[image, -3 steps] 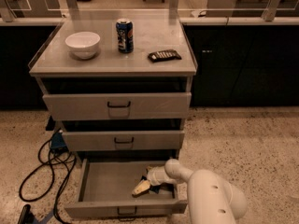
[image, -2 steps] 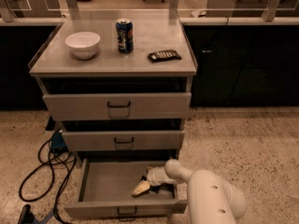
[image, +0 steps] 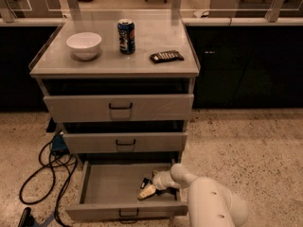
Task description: Pick rxbar blueberry from bottom drawer and place on counter
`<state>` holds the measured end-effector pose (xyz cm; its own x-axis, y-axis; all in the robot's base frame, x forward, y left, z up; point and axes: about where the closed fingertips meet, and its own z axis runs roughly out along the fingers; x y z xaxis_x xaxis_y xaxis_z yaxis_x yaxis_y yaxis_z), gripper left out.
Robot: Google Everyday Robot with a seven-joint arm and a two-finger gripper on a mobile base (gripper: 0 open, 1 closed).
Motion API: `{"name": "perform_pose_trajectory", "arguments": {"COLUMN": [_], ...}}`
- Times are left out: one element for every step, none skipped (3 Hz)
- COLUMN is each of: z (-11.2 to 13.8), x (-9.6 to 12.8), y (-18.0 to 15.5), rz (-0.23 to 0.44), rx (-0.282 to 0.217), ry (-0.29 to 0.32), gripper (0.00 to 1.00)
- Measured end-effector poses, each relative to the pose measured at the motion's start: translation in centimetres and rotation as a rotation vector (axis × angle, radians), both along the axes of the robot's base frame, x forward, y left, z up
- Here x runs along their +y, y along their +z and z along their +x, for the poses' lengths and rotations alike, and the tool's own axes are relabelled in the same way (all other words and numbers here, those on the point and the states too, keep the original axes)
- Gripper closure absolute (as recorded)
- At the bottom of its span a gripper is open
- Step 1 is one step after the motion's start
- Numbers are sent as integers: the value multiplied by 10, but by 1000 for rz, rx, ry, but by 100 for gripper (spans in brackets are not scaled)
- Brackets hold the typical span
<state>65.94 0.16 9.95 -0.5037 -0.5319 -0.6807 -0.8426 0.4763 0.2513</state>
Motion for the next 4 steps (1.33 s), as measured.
{"name": "perform_pose_trajectory", "arguments": {"z": [0, 0, 0, 0], "x": [0, 0, 0, 0], "y": [0, 0, 0, 0], "rz": [0, 0, 0, 0], "rx": [0, 0, 0, 0], "ry": [0, 0, 0, 0], "gripper": [5, 24, 48, 71]}}
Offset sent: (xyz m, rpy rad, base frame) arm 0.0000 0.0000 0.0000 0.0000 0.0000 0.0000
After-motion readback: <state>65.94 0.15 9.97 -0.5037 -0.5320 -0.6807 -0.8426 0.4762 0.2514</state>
